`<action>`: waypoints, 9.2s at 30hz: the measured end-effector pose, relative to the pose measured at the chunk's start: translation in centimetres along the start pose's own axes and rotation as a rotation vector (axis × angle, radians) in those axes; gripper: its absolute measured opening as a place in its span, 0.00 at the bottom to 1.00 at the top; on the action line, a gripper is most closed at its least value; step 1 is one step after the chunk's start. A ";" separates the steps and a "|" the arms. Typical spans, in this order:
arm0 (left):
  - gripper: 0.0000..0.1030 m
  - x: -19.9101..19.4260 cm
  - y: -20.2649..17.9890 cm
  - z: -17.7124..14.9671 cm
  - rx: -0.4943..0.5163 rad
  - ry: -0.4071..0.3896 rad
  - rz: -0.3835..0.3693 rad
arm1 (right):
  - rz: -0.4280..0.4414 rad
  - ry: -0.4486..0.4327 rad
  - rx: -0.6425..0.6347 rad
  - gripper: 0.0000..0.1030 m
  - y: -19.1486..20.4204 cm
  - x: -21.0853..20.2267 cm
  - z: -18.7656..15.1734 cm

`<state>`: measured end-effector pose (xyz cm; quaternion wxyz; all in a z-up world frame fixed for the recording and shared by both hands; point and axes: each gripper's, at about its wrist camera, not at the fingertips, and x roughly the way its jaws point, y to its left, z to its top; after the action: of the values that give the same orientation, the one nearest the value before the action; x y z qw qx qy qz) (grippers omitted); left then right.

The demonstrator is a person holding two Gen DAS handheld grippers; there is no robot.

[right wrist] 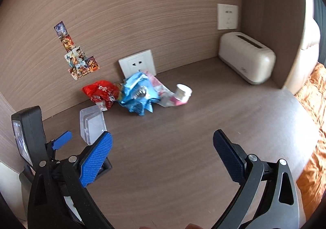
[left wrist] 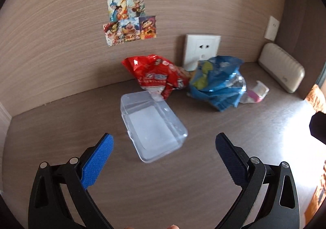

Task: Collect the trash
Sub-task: 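Grasp the clear plastic box with the left tool while the right tool grasps the blue snack bag, then carry the clear box and blue bag to the white bin and open both tools, then move both open tools back over the desk, then grasp the red snack bag with the left tool while the right tool grasps the white cup and pink wrapper, then carry the red bag, cup and wrapper to the white bin and open both tools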

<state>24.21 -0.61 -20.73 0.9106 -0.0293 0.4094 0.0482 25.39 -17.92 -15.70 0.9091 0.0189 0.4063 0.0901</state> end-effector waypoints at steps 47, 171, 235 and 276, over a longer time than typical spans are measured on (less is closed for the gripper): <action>0.58 -0.3 2.4 1.5 0.038 -0.002 -0.048 | -0.034 -0.017 -0.032 0.76 1.9 0.4 3.8; 0.95 -10.1 -36.4 -28.9 0.828 0.200 -0.795 | -0.345 0.083 0.693 0.96 -29.5 -16.1 -34.3; 0.70 10.5 -0.4 8.0 -0.004 0.039 -0.176 | 0.027 0.028 0.099 0.51 -5.2 13.6 3.7; 0.61 -10.9 -19.1 -10.0 0.519 0.041 -0.526 | -0.273 -0.178 0.340 0.33 -19.5 -17.0 -12.0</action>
<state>11.67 -21.21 -18.94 0.8607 0.0973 0.4045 -0.2936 8.28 -40.56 -13.31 0.9289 0.1246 0.3324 -0.1055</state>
